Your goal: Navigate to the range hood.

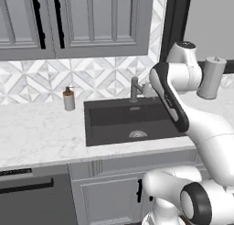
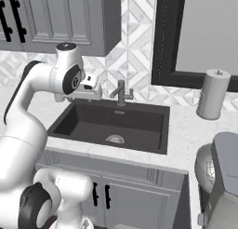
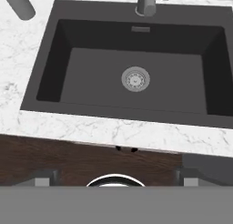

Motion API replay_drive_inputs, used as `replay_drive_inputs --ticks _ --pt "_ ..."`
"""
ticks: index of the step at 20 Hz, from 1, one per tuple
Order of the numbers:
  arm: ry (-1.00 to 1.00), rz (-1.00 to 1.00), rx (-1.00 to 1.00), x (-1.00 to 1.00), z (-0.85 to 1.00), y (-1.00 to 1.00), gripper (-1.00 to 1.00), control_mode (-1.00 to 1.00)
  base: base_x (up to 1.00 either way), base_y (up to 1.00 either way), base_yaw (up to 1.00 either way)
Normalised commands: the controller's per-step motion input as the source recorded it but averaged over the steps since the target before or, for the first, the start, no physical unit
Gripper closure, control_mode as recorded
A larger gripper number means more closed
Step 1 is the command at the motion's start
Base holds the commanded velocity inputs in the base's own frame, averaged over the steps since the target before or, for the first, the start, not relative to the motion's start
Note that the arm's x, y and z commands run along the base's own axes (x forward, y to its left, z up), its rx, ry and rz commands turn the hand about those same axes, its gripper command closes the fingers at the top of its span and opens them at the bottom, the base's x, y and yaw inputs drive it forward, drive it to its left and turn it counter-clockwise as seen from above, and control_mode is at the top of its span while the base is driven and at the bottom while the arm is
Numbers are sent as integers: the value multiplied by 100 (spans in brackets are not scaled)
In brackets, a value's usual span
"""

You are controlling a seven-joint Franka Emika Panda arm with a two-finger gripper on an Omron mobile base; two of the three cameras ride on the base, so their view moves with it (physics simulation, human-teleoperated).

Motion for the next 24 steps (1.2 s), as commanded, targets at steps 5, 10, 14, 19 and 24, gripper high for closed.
replay_drive_inputs --ticks 5,10,14,19,24 --pt "0 0 0 0 0 0 -100 100 -36 43 48" --pt "0 0 0 0 0 0 -100 100 -34 52 65" --pt "0 0 0 0 0 0 -100 100 -29 57 76" --pt "0 0 0 0 0 0 -100 100 -29 56 77" --pt "0 0 0 0 0 0 -100 100 -40 51 78"
